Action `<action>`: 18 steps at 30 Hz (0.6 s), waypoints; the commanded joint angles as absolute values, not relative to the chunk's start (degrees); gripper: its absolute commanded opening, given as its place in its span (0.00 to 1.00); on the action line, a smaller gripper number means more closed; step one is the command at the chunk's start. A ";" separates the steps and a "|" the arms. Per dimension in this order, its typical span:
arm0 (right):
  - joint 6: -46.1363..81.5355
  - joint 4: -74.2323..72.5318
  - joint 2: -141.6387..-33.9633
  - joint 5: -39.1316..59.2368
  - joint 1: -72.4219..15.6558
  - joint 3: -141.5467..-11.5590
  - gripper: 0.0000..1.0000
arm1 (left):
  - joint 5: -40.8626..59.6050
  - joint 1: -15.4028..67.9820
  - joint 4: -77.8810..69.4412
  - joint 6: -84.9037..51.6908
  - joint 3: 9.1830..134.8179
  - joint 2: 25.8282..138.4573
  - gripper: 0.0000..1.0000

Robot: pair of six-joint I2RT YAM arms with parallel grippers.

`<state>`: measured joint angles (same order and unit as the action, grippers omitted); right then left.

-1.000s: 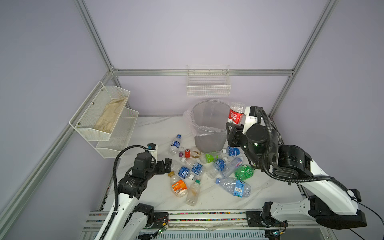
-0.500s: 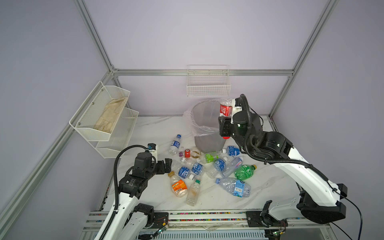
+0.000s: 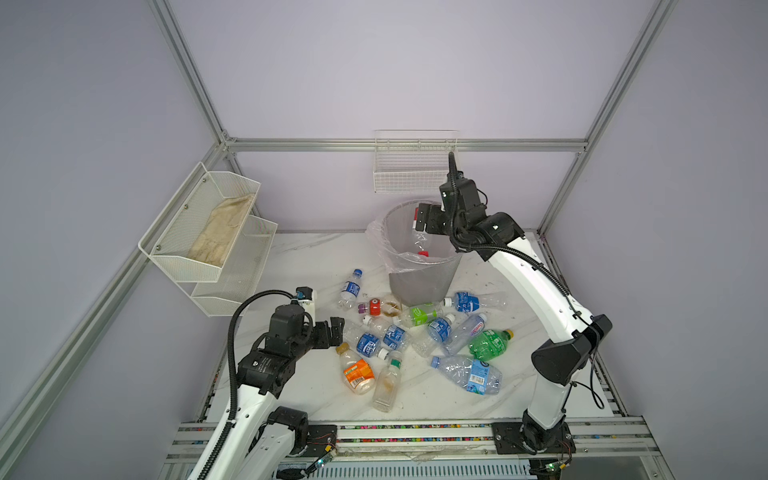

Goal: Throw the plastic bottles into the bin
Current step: 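Open the right gripper to drop the bottle into the wastebasket, then move the left gripper toward the bottle pile while the right arm withdraws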

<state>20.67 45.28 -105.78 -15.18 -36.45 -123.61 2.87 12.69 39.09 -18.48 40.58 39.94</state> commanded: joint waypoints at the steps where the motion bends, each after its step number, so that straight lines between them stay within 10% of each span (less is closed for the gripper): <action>1: 19.87 45.50 -99.95 -13.33 -37.04 -121.81 0.97 | 2.46 13.24 39.01 -18.50 42.09 39.50 1.00; 18: 22.19 40.67 -81.02 -9.46 -37.02 -103.35 0.97 | 1.48 17.79 39.71 -20.40 42.56 39.86 1.00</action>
<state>21.32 41.34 -82.96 -10.85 -36.97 -105.45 2.13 15.27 39.33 -18.79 40.58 40.38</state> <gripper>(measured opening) 0.975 0.998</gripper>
